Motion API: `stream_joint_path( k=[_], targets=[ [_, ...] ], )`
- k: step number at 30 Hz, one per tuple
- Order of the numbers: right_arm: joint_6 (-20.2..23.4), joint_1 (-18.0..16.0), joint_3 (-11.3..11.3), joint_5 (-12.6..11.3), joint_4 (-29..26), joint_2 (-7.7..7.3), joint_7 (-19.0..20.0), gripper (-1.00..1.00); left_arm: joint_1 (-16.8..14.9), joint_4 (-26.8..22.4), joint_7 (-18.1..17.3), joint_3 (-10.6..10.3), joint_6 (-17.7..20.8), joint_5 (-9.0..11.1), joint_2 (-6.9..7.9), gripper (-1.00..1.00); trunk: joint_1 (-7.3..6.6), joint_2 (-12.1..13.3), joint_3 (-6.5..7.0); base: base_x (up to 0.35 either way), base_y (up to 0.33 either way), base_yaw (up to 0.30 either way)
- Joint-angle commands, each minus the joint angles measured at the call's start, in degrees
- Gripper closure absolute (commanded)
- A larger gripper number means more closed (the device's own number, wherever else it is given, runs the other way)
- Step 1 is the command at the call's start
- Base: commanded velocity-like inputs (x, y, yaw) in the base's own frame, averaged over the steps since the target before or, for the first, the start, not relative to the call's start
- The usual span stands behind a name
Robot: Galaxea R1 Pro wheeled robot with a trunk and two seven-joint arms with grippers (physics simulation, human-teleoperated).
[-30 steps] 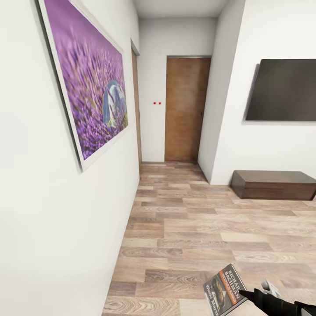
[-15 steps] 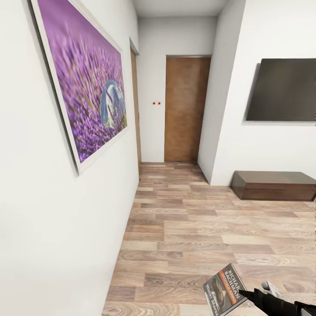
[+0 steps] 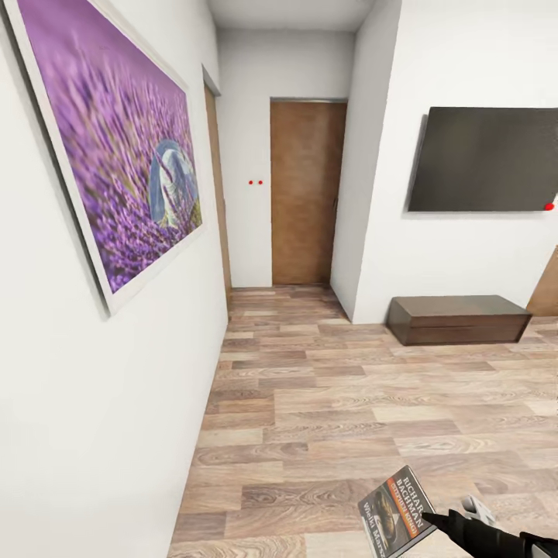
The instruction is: In the bedroom, move the book from the bed onto either nightstand, and place the two sandals side by side next to the bed.
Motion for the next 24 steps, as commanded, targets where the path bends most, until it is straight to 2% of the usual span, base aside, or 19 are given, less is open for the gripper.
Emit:
stream_joint_path(
  k=[1,24],
  targets=[
    [0.38,-0.11,0.31,-0.65,0.15,0.0,0.23,1.0,-0.03,0.05,-0.11,-0.49,-0.38,0.33,0.01,-1.0,0.04,-0.1,-0.11,0.179,0.0,-0.017],
    [0.35,-0.11,0.31,-0.65,0.15,0.0,0.09,1.0,-0.01,0.05,-0.11,-0.49,-0.38,0.33,0.0,-1.0,0.04,-0.1,-0.11,0.321,0.0,-0.001]
  ],
)
